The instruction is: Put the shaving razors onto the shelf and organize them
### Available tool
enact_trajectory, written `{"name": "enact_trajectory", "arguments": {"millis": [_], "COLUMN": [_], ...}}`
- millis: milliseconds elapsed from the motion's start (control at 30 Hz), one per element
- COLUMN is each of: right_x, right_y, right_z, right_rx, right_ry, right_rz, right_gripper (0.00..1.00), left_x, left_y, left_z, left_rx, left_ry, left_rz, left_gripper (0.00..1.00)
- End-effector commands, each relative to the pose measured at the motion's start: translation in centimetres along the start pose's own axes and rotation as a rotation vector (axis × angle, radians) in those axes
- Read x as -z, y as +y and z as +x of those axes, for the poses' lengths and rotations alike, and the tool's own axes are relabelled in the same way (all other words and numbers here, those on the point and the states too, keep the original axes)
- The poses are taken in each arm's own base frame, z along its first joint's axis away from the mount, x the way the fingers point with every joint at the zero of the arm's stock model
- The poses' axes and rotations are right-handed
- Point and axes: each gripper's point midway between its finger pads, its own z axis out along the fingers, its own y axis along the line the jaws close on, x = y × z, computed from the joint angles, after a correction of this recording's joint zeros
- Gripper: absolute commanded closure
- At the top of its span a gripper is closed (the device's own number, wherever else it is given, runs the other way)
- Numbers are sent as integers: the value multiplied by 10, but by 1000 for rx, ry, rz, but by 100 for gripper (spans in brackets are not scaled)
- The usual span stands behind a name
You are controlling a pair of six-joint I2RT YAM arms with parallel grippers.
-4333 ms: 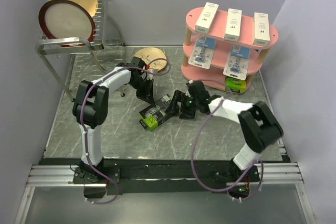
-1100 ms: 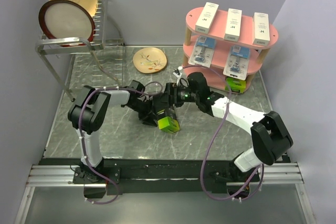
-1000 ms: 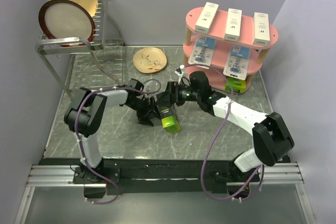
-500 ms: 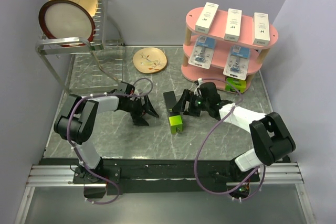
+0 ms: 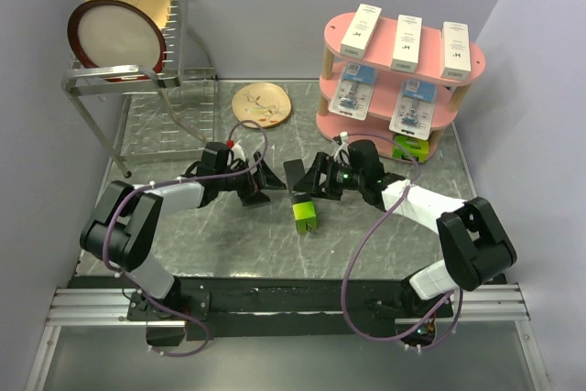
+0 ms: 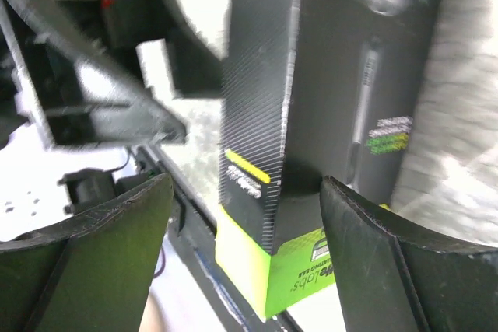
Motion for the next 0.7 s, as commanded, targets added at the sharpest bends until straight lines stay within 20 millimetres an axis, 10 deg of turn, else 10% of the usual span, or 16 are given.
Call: {"name": "enact_trajectory", "arguments": {"millis": [0, 667], "right_x": [-1, -28], "right_y": [55, 60], "right_z": [-9, -1], "right_rx": [110, 97], "right_ry": [5, 44], "right_rz": [-159, -154], "right_gripper": [17, 10], "left_x": [-1, -36], "left_y": [-40, -3], "left_z": [-27, -16], "left_rx": [-62, -61], "left_ry": [-50, 127], "left_rz": [202, 77], "left_gripper": [1, 15]}}
